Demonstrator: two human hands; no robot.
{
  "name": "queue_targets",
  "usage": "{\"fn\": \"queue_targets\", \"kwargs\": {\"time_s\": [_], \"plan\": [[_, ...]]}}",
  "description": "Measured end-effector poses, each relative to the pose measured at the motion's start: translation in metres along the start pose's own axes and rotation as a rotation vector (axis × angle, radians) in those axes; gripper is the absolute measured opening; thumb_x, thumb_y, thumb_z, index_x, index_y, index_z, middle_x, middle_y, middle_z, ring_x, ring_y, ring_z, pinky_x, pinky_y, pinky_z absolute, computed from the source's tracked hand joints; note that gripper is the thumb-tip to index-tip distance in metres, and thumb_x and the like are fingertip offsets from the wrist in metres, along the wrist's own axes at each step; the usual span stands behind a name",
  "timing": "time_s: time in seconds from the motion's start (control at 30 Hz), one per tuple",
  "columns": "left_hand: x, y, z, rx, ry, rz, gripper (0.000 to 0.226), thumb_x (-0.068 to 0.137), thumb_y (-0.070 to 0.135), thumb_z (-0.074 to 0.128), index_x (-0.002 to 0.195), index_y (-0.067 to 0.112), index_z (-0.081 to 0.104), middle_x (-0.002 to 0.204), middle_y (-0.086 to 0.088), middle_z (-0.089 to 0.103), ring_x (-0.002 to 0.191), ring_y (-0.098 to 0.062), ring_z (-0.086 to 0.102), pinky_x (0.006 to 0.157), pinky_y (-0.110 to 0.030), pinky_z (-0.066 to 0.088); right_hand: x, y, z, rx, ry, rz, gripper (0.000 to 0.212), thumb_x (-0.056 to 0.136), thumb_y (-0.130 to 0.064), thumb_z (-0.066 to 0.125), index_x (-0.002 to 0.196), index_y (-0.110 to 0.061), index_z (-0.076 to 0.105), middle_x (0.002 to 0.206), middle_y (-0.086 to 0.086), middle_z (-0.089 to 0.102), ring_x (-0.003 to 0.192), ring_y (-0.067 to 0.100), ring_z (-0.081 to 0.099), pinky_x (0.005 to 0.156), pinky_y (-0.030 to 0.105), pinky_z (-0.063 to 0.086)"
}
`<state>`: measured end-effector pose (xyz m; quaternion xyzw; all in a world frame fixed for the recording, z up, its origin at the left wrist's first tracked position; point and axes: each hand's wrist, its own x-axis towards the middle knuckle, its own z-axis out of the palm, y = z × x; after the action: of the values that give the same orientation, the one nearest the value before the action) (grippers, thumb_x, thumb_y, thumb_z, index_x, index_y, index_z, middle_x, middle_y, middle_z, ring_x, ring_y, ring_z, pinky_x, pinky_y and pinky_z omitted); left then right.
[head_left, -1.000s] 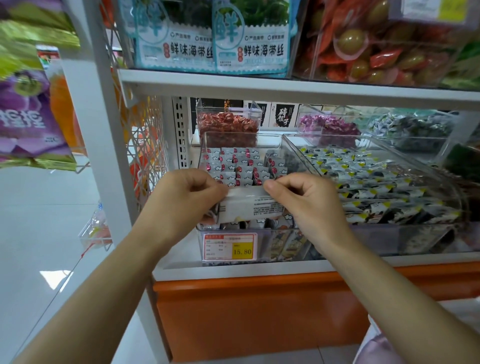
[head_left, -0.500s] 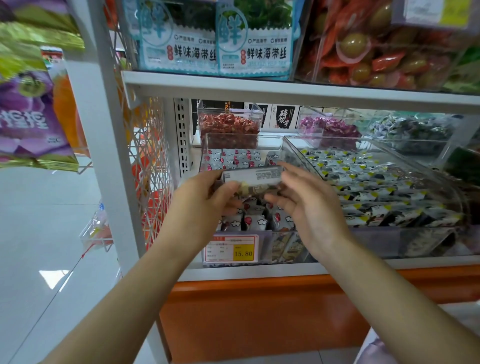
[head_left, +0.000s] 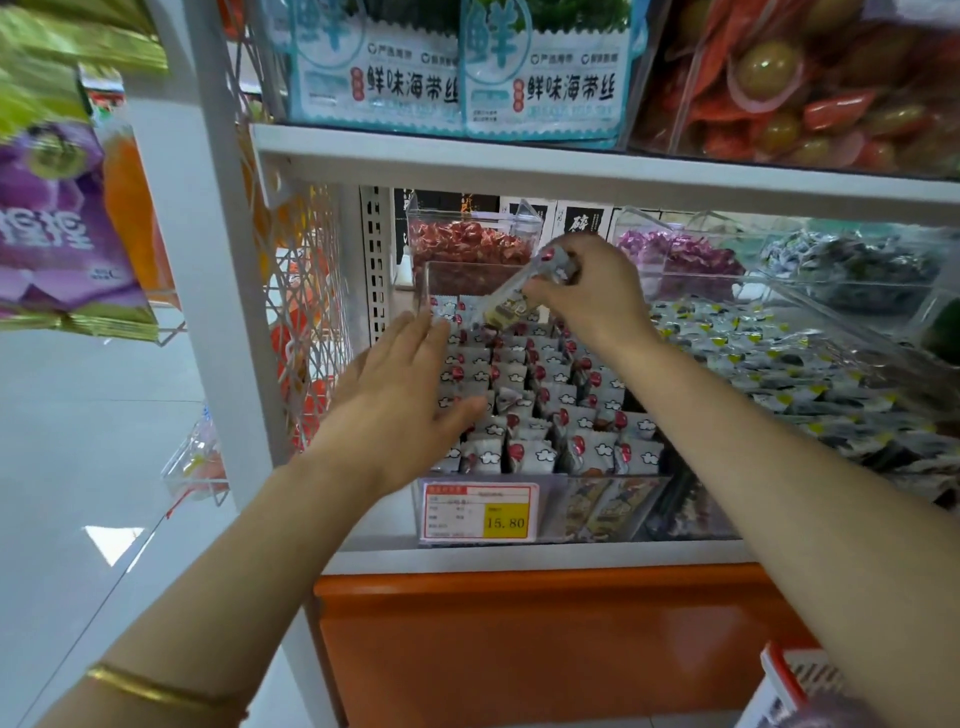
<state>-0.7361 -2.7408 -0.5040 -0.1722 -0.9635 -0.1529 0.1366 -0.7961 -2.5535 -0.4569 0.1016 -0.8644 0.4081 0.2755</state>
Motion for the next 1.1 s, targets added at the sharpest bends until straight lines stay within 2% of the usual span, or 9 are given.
{"fn": "queue_targets", "kwargs": {"time_s": [0.07, 0.17, 0.33, 0.53, 0.67, 0.73, 0.87, 0.97, 1.1], "plan": [[0.001, -0.002, 0.001, -0.041, 0.004, 0.004, 0.080, 0.089, 0.057, 0.038, 0.150, 0.020, 0.002, 0.158, 0.004, -0.002, 0.144, -0.011, -0.007, 0.118, -0.038, 0.004, 0.011, 0.000, 0.007, -0.123, -0.099, -0.097, 0.027, 0.081, -0.016, 0.071, 0.103, -0.003, 0.062, 0.096, -0.001, 0.056, 0.085, 0.009, 0.047, 0.060, 0.013, 0.032], [0.001, -0.003, 0.002, -0.077, -0.007, 0.013, 0.081, 0.088, 0.058, 0.037, 0.150, 0.021, 0.002, 0.158, 0.005, -0.003, 0.143, -0.009, -0.008, 0.118, -0.037, 0.003, 0.020, 0.000, 0.019, -0.226, -0.242, -0.140, 0.026, 0.079, -0.016, 0.073, 0.096, 0.000, 0.062, 0.092, 0.007, 0.057, 0.081, 0.014, 0.047, 0.061, 0.024, 0.029], [0.001, -0.003, 0.002, -0.137, -0.018, 0.013, 0.082, 0.088, 0.056, 0.041, 0.150, 0.020, 0.002, 0.158, 0.005, -0.004, 0.143, -0.009, -0.009, 0.118, -0.037, 0.003, 0.024, -0.002, 0.039, -0.348, -0.414, -0.136, 0.033, 0.082, -0.023, 0.071, 0.108, -0.006, 0.060, 0.102, 0.005, 0.057, 0.091, 0.017, 0.050, 0.073, 0.026, 0.035], [0.001, -0.004, 0.003, -0.186, -0.003, 0.030, 0.083, 0.088, 0.054, 0.045, 0.150, 0.019, 0.003, 0.158, 0.005, -0.003, 0.143, -0.007, -0.008, 0.115, -0.030, -0.001, 0.025, 0.003, 0.048, -0.506, -0.617, -0.116, 0.017, 0.094, -0.016, 0.050, 0.108, -0.015, 0.058, 0.110, 0.000, 0.060, 0.095, 0.014, 0.052, 0.081, 0.030, 0.040], [0.001, -0.004, 0.003, -0.202, -0.010, 0.028, 0.084, 0.088, 0.054, 0.046, 0.150, 0.020, 0.002, 0.158, 0.006, -0.005, 0.143, -0.008, -0.007, 0.113, -0.027, -0.001, 0.041, 0.005, 0.048, -0.379, -0.504, -0.044, 0.013, 0.090, -0.005, 0.051, 0.095, -0.016, 0.054, 0.104, 0.004, 0.061, 0.091, 0.016, 0.054, 0.072, 0.026, 0.039], [0.000, -0.003, 0.003, -0.205, -0.013, 0.022, 0.084, 0.087, 0.054, 0.046, 0.150, 0.020, 0.002, 0.158, 0.006, -0.004, 0.143, -0.009, -0.006, 0.115, -0.030, 0.002, 0.047, 0.008, 0.050, -0.387, -0.424, -0.037, 0.015, 0.089, -0.004, 0.054, 0.096, -0.017, 0.059, 0.104, 0.004, 0.063, 0.095, 0.019, 0.058, 0.079, 0.029, 0.044], [0.000, -0.003, 0.003, -0.197, -0.012, 0.024, 0.085, 0.088, 0.054, 0.047, 0.150, 0.021, 0.000, 0.158, 0.007, -0.005, 0.143, -0.009, -0.006, 0.114, -0.029, 0.001, 0.050, 0.012, 0.063, -0.566, -0.503, -0.101, 0.015, 0.084, -0.022, 0.068, 0.098, -0.016, 0.071, 0.109, 0.001, 0.068, 0.110, 0.020, 0.056, 0.097, 0.036, 0.044], [0.000, -0.004, 0.003, -0.198, 0.001, 0.030, 0.085, 0.088, 0.053, 0.048, 0.150, 0.020, 0.000, 0.158, 0.007, -0.005, 0.143, -0.008, -0.006, 0.112, -0.026, -0.001, 0.049, 0.010, 0.070, -0.687, -0.457, -0.176, 0.011, 0.082, -0.024, 0.070, 0.091, -0.018, 0.071, 0.112, 0.003, 0.065, 0.121, 0.026, 0.047, 0.097, 0.042, 0.044], [0.000, -0.005, 0.005, -0.226, 0.020, 0.039, 0.085, 0.088, 0.053, 0.049, 0.150, 0.021, 0.001, 0.158, 0.008, -0.004, 0.143, -0.008, -0.005, 0.110, -0.023, -0.001, 0.049, 0.007, 0.057, -0.414, -0.331, -0.128, 0.010, 0.090, -0.016, 0.058, 0.091, -0.009, 0.065, 0.099, 0.006, 0.065, 0.092, 0.019, 0.060, 0.086, 0.034, 0.049]]}}
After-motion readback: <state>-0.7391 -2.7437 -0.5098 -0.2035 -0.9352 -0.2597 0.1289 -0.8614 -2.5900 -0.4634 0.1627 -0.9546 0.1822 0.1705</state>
